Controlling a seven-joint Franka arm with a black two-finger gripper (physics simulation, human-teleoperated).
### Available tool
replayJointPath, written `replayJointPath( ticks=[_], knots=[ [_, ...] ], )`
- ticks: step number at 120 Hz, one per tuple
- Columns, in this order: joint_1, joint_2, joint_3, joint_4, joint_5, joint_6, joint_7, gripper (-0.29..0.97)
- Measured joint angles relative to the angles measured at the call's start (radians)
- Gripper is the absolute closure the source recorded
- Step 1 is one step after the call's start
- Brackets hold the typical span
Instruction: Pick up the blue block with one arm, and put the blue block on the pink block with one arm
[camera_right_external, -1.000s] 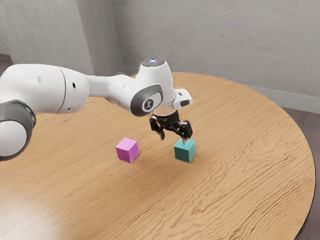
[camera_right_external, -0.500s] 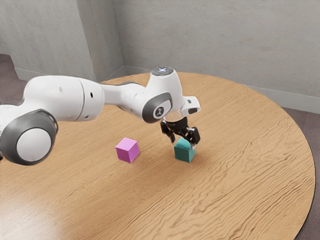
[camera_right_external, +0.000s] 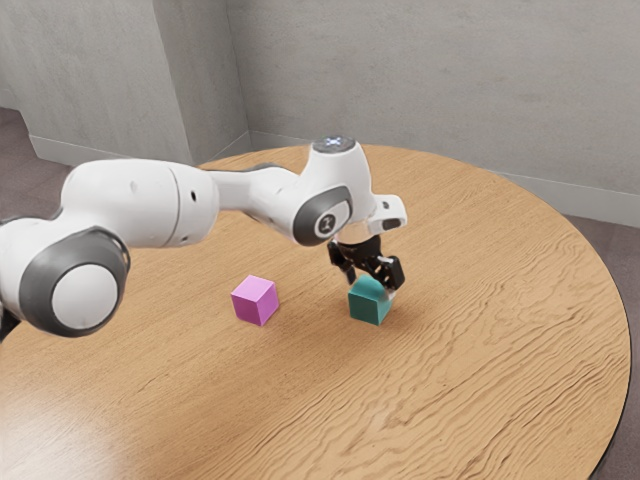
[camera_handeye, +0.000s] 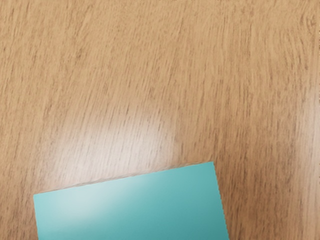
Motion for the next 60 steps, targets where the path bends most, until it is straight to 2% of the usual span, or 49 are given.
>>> replayJointPath(
  ticks=[60],
  knots=[
    [-0.003, 0.052, 0.014, 0.091, -0.003, -0.088, 0.016, 0.0]
  ],
)
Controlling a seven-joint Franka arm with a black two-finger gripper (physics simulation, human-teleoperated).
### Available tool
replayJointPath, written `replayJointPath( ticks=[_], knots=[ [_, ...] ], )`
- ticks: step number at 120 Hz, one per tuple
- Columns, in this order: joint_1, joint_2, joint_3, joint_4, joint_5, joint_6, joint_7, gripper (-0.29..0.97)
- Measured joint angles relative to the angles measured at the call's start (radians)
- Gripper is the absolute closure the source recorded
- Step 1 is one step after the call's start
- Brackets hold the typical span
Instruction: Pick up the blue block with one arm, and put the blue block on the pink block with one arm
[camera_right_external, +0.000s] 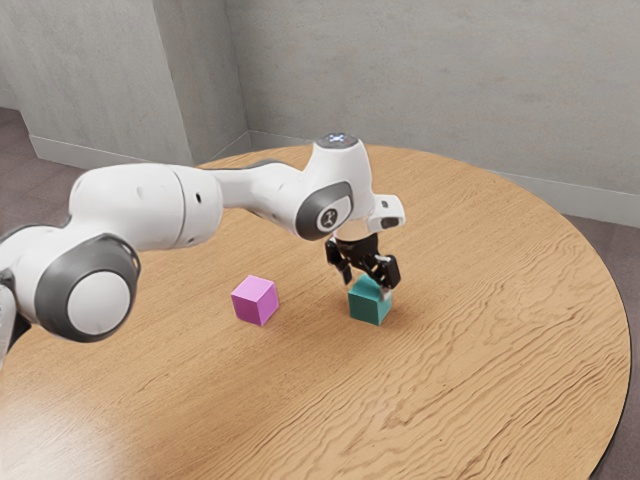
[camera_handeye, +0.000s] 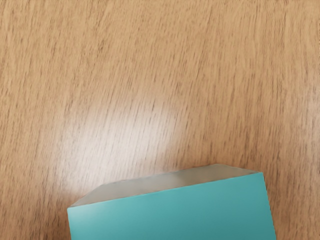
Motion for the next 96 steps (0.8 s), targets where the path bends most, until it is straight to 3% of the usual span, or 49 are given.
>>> replayJointPath(
  ticks=[64, 96],
  knots=[
    [-0.004, 0.055, -0.005, 0.057, 0.002, -0.014, 0.008, 0.0],
    [-0.004, 0.059, -0.007, 0.059, 0.002, -0.014, 0.01, 0.06]
  ],
)
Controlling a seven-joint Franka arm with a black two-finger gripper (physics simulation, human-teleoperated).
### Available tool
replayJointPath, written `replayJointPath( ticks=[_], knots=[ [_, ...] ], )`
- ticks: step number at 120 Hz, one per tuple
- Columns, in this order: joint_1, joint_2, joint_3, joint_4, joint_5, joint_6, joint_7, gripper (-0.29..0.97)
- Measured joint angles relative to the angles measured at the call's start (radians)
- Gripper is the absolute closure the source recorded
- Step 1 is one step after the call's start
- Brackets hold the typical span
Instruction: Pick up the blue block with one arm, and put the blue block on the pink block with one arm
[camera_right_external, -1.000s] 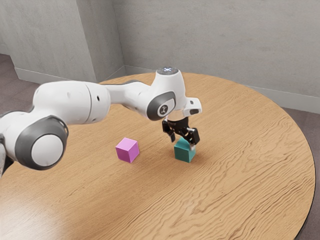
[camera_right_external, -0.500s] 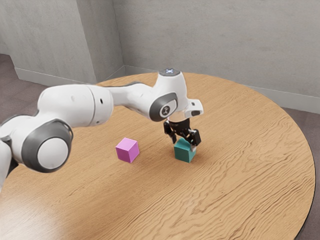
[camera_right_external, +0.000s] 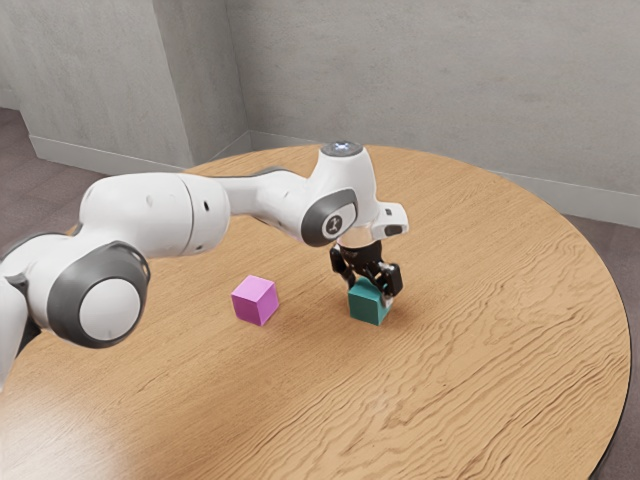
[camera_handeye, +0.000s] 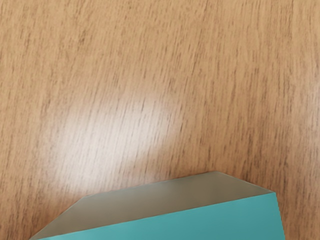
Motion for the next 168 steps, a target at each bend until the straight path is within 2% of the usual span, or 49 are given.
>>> replayJointPath(
  ticks=[66, 127, 143, 168],
  knots=[
    [0.0, 0.012, 0.0, 0.014, 0.001, -0.002, 0.002, 0.25],
    [0.0, -0.024, 0.005, 0.011, 0.009, -0.031, -0.007, 0.35],
    [0.002, -0.134, 0.009, -0.053, 0.011, -0.05, -0.011, 0.36],
    [0.074, -0.397, 0.013, -0.375, 0.012, -0.031, -0.019, 0.36]
  ],
)
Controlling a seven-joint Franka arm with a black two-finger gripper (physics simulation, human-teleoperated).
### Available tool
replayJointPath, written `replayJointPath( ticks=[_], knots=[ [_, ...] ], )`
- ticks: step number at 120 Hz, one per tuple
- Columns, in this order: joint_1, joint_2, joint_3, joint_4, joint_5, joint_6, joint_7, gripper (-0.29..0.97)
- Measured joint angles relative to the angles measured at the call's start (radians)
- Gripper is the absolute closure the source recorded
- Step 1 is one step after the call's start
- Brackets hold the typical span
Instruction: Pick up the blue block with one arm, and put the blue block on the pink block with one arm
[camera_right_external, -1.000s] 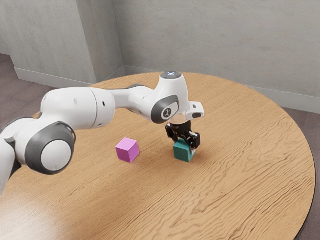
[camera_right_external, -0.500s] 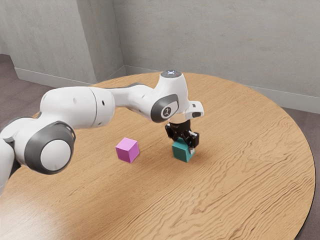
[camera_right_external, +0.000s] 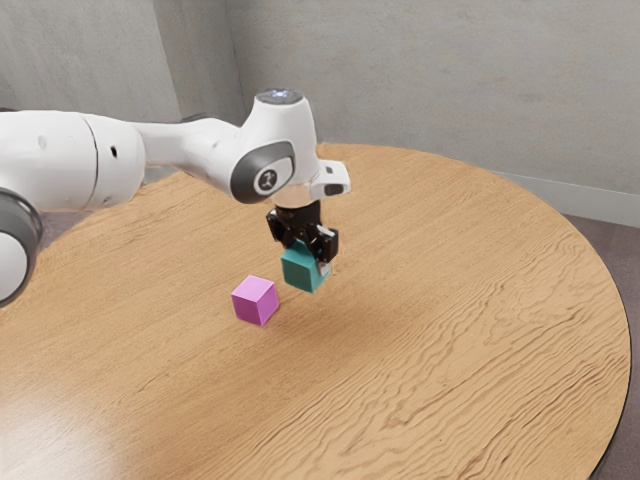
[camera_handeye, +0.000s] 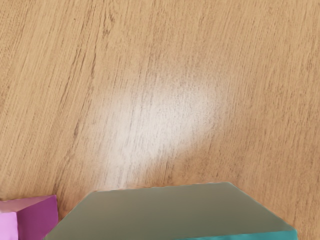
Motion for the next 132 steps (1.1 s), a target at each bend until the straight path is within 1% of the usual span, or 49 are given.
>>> replayJointPath(
  ticks=[10, 24, 30, 38, 45, 51, 74, 132],
  knots=[
    [0.042, -0.082, -0.002, -0.106, 0.007, 0.021, -0.003, 0.36],
    [0.112, -0.155, -0.025, -0.195, 0.031, 0.047, 0.002, 0.36],
    [0.193, -0.167, -0.093, -0.224, 0.052, 0.061, 0.007, 0.35],
    [0.317, -0.172, -0.21, -0.244, 0.085, 0.075, 0.014, 0.35],
    [0.379, -0.172, -0.263, -0.263, 0.106, 0.086, 0.019, 0.35],
    [0.412, -0.169, -0.29, -0.273, 0.119, 0.093, 0.023, 0.35],
    [0.463, -0.134, -0.319, -0.278, 0.14, 0.112, 0.036, 0.35],
    [0.507, -0.115, -0.333, -0.274, 0.145, 0.123, 0.051, 0.35]
  ],
)
